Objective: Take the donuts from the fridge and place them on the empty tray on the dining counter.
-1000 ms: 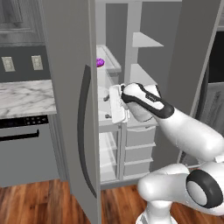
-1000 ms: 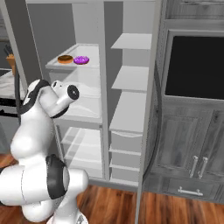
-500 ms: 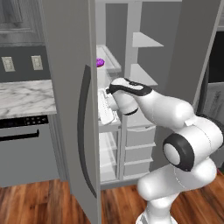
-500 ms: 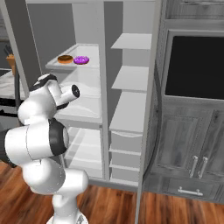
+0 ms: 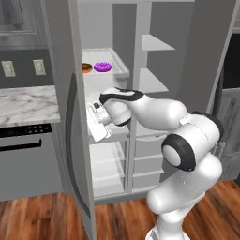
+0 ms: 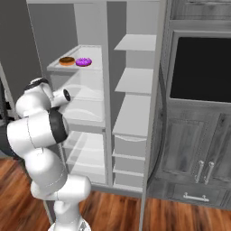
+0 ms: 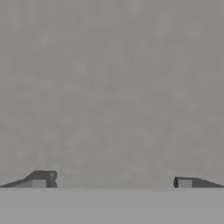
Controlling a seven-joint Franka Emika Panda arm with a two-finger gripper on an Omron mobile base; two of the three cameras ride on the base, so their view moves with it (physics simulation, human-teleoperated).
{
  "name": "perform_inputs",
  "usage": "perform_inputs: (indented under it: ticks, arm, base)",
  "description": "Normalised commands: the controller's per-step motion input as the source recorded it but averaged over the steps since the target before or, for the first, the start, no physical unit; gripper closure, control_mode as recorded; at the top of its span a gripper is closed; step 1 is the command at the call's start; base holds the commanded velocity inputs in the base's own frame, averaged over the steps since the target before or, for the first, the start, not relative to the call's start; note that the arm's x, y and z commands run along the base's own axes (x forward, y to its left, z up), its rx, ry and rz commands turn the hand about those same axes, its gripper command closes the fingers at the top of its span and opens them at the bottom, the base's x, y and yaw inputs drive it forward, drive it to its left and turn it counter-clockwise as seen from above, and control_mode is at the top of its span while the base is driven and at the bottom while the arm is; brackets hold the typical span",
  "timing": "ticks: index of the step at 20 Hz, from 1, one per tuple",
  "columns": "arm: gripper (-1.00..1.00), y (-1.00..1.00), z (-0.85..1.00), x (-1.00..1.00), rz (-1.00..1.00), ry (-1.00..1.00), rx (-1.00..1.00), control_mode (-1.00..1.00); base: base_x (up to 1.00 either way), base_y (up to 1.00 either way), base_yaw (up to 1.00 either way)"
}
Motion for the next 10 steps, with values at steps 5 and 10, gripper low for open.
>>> perform_inputs:
  ticks: [5,10]
  arm:
    - [-1.0,1.0,-0.26,-0.63,0.12,-0.16,0.0,-1.0]
    - [-1.0,0.6,0.03,-0.69,-0.05,-0.39,-0.02,-1.0]
  base:
    - [0.0,0.0,0.0]
    - [0.0,0.0,0.0]
